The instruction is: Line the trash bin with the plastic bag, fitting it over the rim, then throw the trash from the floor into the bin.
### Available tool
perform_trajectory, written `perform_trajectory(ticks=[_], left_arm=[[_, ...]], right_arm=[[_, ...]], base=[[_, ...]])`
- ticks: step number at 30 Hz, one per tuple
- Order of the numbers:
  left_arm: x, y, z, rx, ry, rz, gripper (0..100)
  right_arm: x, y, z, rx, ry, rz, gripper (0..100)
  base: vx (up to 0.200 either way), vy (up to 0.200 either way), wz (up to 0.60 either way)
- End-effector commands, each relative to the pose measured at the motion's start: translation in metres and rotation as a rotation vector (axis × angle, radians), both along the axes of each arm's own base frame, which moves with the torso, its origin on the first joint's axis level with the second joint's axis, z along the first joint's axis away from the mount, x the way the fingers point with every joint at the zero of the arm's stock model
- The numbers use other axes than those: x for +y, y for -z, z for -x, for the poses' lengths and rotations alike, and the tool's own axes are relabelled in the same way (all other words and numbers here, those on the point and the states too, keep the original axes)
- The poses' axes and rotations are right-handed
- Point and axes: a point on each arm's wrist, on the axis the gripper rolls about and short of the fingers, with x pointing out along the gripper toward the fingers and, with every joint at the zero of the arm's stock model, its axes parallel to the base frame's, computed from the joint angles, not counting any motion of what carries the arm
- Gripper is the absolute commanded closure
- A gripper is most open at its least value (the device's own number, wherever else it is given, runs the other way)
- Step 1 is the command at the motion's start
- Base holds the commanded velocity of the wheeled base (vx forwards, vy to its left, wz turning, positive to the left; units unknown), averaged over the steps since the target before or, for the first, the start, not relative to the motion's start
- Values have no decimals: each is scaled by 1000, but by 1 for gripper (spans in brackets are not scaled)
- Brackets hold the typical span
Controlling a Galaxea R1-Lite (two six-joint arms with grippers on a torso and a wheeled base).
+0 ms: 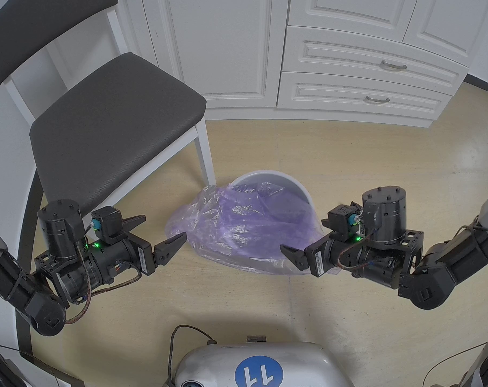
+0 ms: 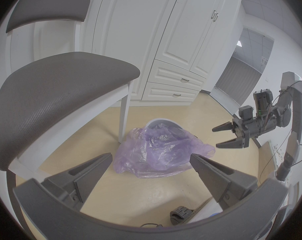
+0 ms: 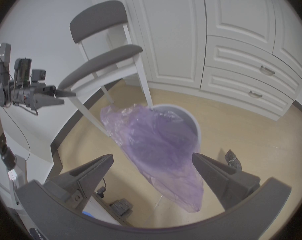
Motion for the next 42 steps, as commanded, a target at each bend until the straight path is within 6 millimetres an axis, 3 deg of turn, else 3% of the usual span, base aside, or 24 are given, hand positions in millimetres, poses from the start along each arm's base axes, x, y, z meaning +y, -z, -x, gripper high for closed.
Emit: perform_trajectory(ticks=[1, 9, 14, 23, 28, 42], left_arm=[[-1, 5, -3, 15, -2, -5, 0], [2, 1, -3, 1, -28, -4, 0], [1, 3, -4, 5, -29, -6, 0], [1, 4, -5, 11, -29, -8, 0], [1, 4, -4, 10, -31, -8, 0], [1, 3, -5, -4, -37, -4, 0]], right_arm=[[2, 24, -5, 62, 1, 48, 0], [-11, 61, -20, 93, -49, 213, 0], [-9, 73, -24, 108, -56, 226, 0], [-5, 72, -29, 52, -47, 190, 0], [-5, 65, -33, -61, -25, 131, 0], [-10, 85, -37, -62, -24, 235, 0]], base=[[0, 0, 0], [0, 0, 0], [0, 0, 0], [0, 0, 0], [0, 0, 0], [0, 0, 0]])
